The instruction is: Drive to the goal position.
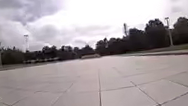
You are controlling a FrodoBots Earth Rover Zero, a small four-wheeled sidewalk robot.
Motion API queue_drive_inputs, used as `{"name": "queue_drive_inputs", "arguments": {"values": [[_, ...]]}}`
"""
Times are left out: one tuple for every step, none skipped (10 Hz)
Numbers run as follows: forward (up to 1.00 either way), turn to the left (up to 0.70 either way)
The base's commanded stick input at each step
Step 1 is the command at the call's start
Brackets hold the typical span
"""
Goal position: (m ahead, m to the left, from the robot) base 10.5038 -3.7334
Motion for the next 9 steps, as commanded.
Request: {"name": "queue_drive_inputs", "arguments": {"values": [[0.70, 0.00], [0.70, 0.00], [0.70, 0.00], [0.70, 0.00], [0.70, 0.00], [0.70, 0.00], [0.70, 0.00], [0.70, 0.00], [0.70, 0.00]]}}
